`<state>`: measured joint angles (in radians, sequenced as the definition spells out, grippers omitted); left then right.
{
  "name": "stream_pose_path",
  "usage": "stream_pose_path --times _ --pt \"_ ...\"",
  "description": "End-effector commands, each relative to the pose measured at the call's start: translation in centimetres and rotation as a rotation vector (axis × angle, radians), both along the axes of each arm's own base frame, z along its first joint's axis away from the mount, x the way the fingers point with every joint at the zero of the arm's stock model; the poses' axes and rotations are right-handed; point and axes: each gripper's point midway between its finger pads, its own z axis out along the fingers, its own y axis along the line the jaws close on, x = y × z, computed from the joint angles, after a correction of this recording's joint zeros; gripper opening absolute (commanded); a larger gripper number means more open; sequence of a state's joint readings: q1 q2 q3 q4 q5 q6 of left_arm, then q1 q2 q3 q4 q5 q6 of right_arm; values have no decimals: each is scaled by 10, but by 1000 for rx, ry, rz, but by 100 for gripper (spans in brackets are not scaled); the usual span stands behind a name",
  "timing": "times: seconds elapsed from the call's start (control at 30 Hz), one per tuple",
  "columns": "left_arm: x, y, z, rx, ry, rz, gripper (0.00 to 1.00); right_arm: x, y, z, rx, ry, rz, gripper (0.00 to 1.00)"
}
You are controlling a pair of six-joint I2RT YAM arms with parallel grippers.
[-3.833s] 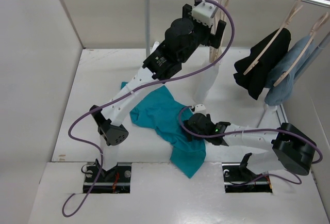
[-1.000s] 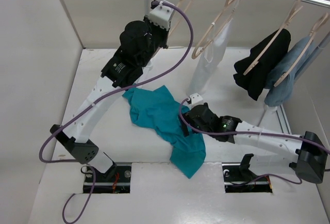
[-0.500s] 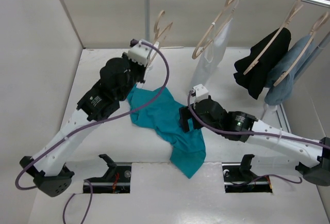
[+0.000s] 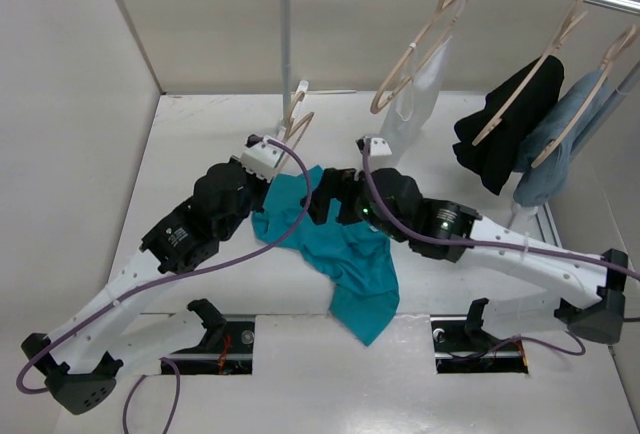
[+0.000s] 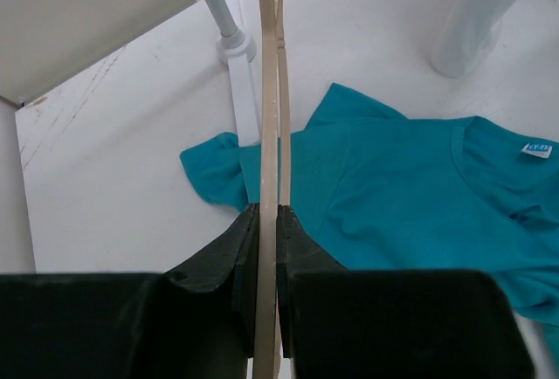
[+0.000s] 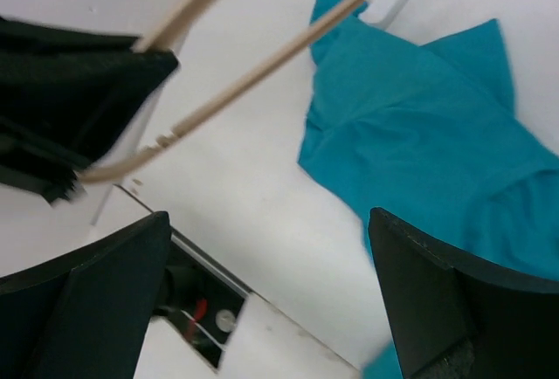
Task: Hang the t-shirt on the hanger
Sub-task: Grab a hanger with the left arm
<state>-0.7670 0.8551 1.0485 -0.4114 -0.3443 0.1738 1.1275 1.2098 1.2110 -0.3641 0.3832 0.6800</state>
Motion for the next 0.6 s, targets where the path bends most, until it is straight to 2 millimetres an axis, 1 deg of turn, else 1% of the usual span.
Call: stream_pose_path --times 0.0,0.07,0.1,0.13,0.17,0.2,0.23,0.27,0.3,0.33,0.37,0.4,0.43,0.47,0.5,0.53,0.57 --pt "-2 -1 7 -57 -22 2 0 8 42 49 233 29 -8 99" --pt "-7 -6 2 -74 -2 -26 0 13 50 59 288 54 -35 99" --pt "-10 -7 -5 -72 22 -35 0 15 57 58 319 86 -48 99" --pt "-14 -9 -9 -71 37 -57 0 19 57 56 325 104 -81 99" --pt "-15 -8 -11 -80 41 -54 0 20 58 52 353 161 -116 99" --pt "-17 -10 -12 -94 48 -58 0 23 56 53 379 174 -150 99" --pt "-18 -8 -15 -91 52 -58 0 23 56 48 385 193 -158 99" --pt "-19 -11 -16 -104 60 -67 0 25 57 49 410 194 -171 99" --pt "-21 -9 -19 -102 62 -67 0 28 56 43 417 198 -191 99" --pt "-22 -12 -26 -96 77 -82 0 29 58 45 436 192 -188 99" --pt "-24 -14 -20 -105 59 -105 0 31 64 43 447 199 -191 99" --pt "-25 -15 -19 -108 44 -118 0 33 67 44 448 198 -190 99" --pt "-25 -16 -23 -83 44 -141 0 35 73 32 438 220 -201 99" --pt "-27 -17 -17 -96 23 -159 0 36 77 33 447 228 -204 99" --pt "-30 -20 -10 -120 4 -179 0 37 79 26 436 242 -212 99" --pt "-30 -20 -14 -114 11 -179 0 40 80 27 438 237 -221 99" --pt "-29 -21 -11 -122 1 -180 0 41 84 16 433 266 -237 99"
